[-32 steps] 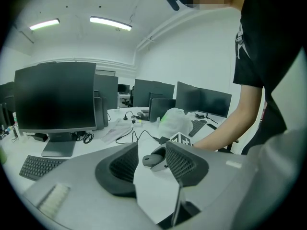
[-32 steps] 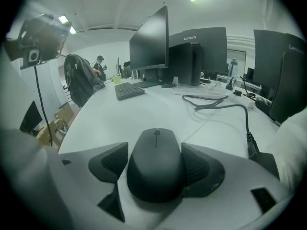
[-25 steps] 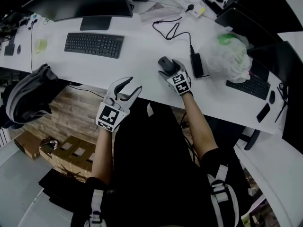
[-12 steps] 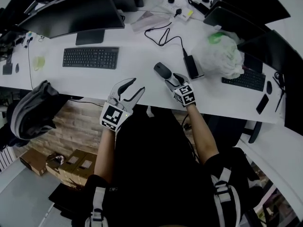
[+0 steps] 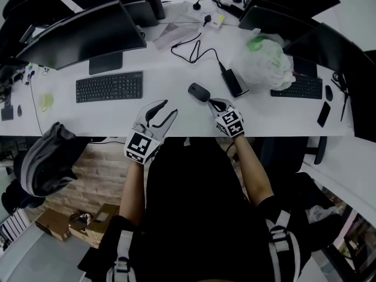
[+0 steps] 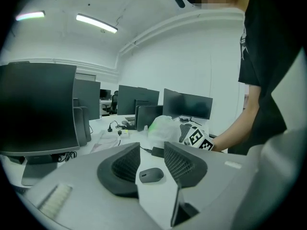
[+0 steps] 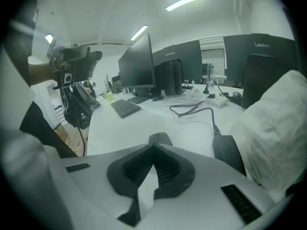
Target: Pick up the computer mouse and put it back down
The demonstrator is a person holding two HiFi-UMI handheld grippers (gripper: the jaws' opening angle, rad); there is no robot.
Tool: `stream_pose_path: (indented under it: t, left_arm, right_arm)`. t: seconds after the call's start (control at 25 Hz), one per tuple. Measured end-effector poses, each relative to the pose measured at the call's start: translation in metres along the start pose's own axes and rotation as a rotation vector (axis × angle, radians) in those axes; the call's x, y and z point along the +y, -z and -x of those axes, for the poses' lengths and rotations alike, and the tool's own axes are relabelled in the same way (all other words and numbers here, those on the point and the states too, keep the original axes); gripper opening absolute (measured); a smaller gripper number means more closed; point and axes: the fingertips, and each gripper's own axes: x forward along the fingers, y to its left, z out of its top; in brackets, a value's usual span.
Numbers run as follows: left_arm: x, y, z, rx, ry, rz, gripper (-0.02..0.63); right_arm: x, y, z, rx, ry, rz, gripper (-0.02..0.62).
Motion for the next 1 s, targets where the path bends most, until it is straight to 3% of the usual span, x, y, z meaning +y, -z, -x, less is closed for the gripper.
stream_pose_path:
  t: [0.4, 0.72, 1.0]
  left_arm:
    - [0.016, 0.001, 0.006, -0.051, 0.067, -0.007, 0.002]
    - [0.025, 0.009, 0.007, -0.044, 0.115, -0.022, -0.002]
    - [0.026, 0.013, 0.005, -0.036, 0.166, -0.036, -0.002]
  right_arm:
    - [0.011, -0.042, 0.022, -0.082, 0.085, 0.028, 0.003]
    - [0.023, -0.056, 0.032, -0.099, 0.137, 0.059, 0.003]
    - [0.031, -0.052, 0.034, -0.054, 0.186, 0.112, 0.003]
